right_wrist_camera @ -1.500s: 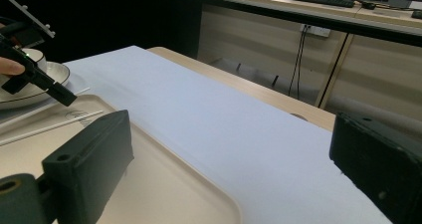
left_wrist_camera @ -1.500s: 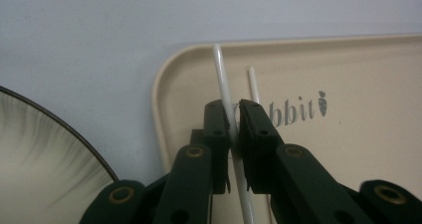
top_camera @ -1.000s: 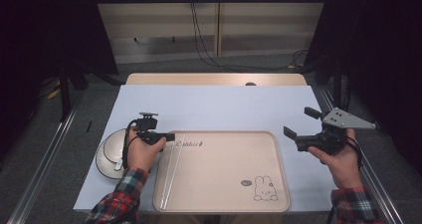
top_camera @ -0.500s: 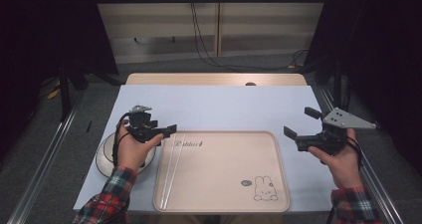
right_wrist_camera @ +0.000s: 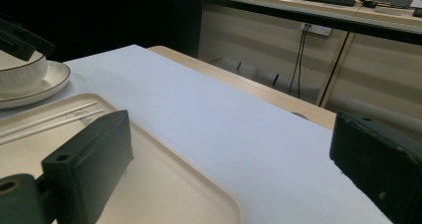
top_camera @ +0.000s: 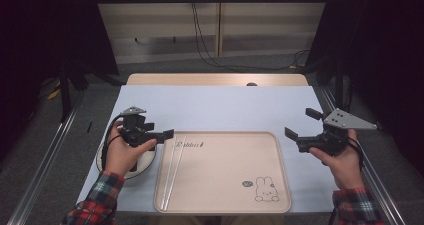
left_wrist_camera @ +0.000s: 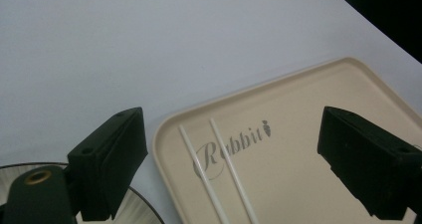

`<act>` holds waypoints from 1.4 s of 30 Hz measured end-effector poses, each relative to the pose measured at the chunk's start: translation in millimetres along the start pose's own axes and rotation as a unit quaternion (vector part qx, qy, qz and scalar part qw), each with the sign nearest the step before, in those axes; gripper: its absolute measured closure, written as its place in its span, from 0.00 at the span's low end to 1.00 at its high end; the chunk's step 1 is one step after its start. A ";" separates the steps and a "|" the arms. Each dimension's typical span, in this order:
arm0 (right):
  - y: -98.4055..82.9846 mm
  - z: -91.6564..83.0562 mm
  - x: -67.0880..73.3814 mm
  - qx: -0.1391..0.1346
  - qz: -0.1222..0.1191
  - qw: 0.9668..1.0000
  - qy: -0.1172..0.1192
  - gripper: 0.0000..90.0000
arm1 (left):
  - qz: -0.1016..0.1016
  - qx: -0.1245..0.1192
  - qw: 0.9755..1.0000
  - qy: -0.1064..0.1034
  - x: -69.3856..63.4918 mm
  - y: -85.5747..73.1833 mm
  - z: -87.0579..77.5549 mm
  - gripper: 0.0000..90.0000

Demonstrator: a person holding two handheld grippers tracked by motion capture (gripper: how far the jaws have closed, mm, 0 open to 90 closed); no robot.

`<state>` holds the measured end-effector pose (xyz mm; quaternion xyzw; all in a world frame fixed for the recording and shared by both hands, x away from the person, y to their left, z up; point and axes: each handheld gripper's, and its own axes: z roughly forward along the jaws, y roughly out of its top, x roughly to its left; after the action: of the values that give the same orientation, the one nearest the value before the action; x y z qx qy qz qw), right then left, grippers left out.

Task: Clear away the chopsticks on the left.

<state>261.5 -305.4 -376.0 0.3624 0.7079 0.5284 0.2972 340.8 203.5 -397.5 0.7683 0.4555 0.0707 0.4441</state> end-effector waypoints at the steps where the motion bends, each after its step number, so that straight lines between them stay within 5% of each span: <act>1: 0.1 0.0 -0.1 -0.002 -0.001 1.000 0.000 0.03 | 0.001 -0.002 1.000 -0.001 0.7 0.0 -2.2 0.13; 10: 0.4 -0.5 0.1 0.000 -0.001 1.000 0.002 0.03 | 0.010 0.003 1.000 -0.015 3.5 -1.2 -17.9 0.14; 19: 0.5 -0.1 0.7 -0.002 -0.001 1.000 0.001 0.03 | -0.008 0.009 1.000 -0.019 9.9 -6.9 -32.4 0.27; 23: 0.7 0.3 1.2 0.000 -0.002 1.000 0.006 0.03 | -0.018 0.030 0.999 -0.031 12.2 -12.6 -40.0 0.49; 30: 0.7 0.4 1.3 0.000 -0.002 1.000 0.004 0.03 | -0.030 0.049 0.997 -0.044 12.9 -18.9 -51.0 0.72; 32: 0.7 1.1 2.2 0.000 -0.003 1.000 0.001 0.03 | -0.036 0.063 0.997 -0.028 13.3 -21.8 -55.7 0.83; 38: 0.7 1.7 2.6 0.000 -0.002 1.000 0.001 0.03 | -0.057 0.073 0.995 -0.026 20.2 -33.4 -67.2 0.98; 42: 0.9 1.9 2.6 -0.001 -0.003 1.000 0.002 0.03 | -0.071 0.083 0.994 -0.025 23.6 -41.9 -71.8 1.00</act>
<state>261.8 -302.0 -375.8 0.3589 0.7089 0.5293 0.2975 290.8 273.9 -393.0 0.7699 0.5019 -0.0177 0.3938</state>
